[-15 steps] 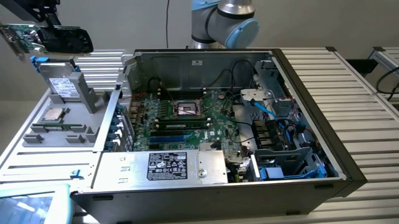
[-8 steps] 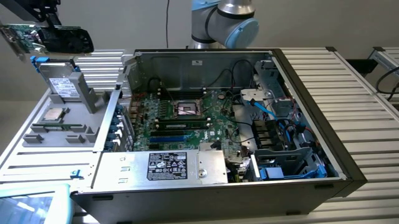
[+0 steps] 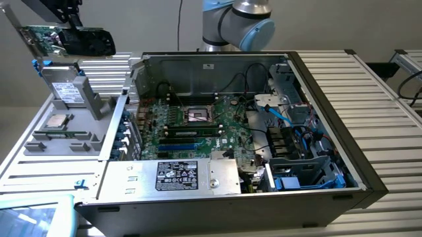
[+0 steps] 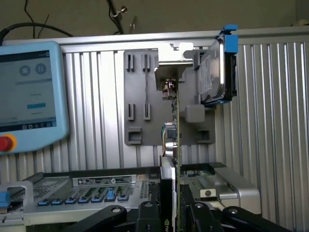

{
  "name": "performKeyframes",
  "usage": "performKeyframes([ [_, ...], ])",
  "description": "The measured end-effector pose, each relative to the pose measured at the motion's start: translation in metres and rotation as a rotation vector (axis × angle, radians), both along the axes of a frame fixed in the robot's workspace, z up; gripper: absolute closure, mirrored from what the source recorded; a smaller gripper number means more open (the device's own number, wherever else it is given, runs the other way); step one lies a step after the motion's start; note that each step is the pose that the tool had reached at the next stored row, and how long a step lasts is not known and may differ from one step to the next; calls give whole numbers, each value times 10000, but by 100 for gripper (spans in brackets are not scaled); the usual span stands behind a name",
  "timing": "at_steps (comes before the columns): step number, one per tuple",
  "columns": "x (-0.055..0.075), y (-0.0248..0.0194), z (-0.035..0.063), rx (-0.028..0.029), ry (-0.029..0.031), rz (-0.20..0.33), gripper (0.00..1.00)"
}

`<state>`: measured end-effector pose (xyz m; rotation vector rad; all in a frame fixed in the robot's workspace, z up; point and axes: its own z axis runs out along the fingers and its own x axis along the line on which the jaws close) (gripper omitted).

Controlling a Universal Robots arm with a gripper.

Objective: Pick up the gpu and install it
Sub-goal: 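Pick up the gpu and move the gpu toward the slot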

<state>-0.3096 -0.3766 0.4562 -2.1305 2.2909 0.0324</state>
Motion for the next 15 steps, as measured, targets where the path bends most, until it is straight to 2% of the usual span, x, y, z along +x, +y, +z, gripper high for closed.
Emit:
performKeyframes([
  [15, 678, 0, -9, 1, -1, 31, 73],
])
